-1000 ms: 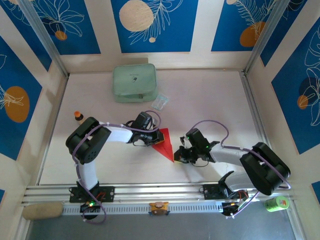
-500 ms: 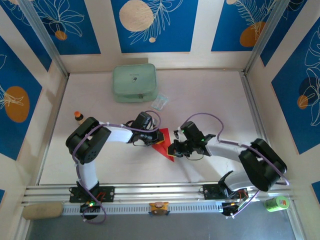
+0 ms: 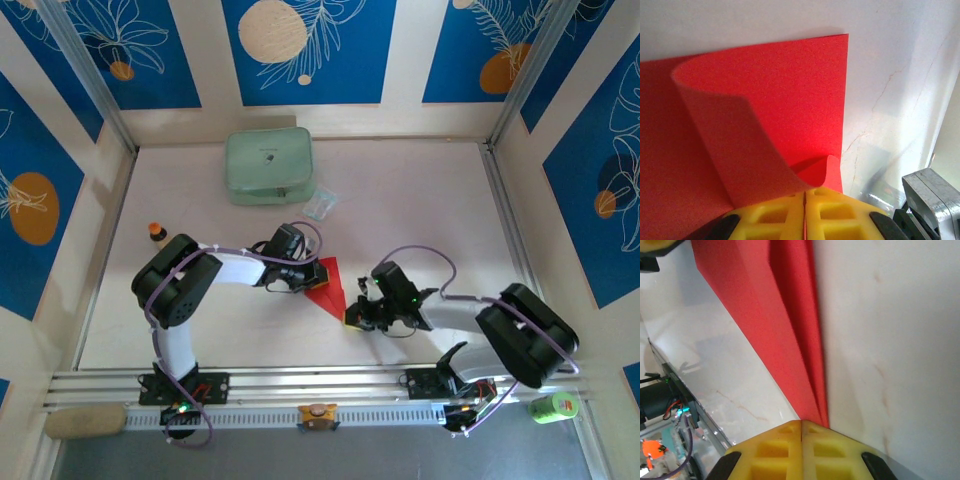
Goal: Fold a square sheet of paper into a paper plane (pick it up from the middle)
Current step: Fourth fold the wing at the center of the table.
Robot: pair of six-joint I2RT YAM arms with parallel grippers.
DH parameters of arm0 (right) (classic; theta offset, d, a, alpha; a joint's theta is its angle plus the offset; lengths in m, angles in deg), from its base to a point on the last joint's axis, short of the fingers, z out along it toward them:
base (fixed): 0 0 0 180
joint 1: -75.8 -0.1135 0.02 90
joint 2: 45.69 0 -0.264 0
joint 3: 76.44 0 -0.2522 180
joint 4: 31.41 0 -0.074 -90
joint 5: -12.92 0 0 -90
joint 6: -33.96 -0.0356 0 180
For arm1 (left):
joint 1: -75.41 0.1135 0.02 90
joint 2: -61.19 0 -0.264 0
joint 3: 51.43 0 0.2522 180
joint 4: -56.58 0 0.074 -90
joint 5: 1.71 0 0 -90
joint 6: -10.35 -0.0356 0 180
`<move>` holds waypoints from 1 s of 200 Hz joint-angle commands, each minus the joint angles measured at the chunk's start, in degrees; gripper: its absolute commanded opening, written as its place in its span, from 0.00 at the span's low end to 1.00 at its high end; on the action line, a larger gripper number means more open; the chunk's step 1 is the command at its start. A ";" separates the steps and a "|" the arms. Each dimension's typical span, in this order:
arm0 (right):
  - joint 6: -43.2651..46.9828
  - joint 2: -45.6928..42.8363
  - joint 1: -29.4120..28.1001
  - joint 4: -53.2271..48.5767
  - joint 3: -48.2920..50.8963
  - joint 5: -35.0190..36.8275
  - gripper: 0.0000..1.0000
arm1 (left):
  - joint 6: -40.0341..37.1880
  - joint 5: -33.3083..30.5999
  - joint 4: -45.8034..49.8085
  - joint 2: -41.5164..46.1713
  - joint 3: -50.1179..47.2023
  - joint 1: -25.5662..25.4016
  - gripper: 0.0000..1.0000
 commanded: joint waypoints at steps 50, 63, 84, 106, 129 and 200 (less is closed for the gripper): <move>-1.92 -15.53 2.29 -11.56 -0.32 -0.93 0.07 | -0.37 -2.30 2.98 -0.73 -2.34 0.42 0.11; -1.04 -14.41 2.49 -11.53 -2.49 -0.95 0.08 | -0.37 -2.29 2.90 -0.72 -2.38 0.43 0.11; 0.34 -7.80 2.67 -10.33 -7.09 -1.05 0.08 | -0.13 -2.16 2.39 -0.92 -2.55 0.48 0.11; 1.33 0.64 2.17 -8.74 -12.18 -0.94 0.07 | -0.11 -2.06 2.21 -0.94 -2.65 0.38 0.11; 1.96 7.30 1.88 -7.82 -16.30 -0.33 0.08 | -0.13 -2.14 2.20 -1.12 -2.74 0.35 0.11; 1.89 16.57 0.91 -7.87 -18.54 1.43 0.08 | -0.33 -1.98 2.72 -1.12 -2.06 0.42 0.11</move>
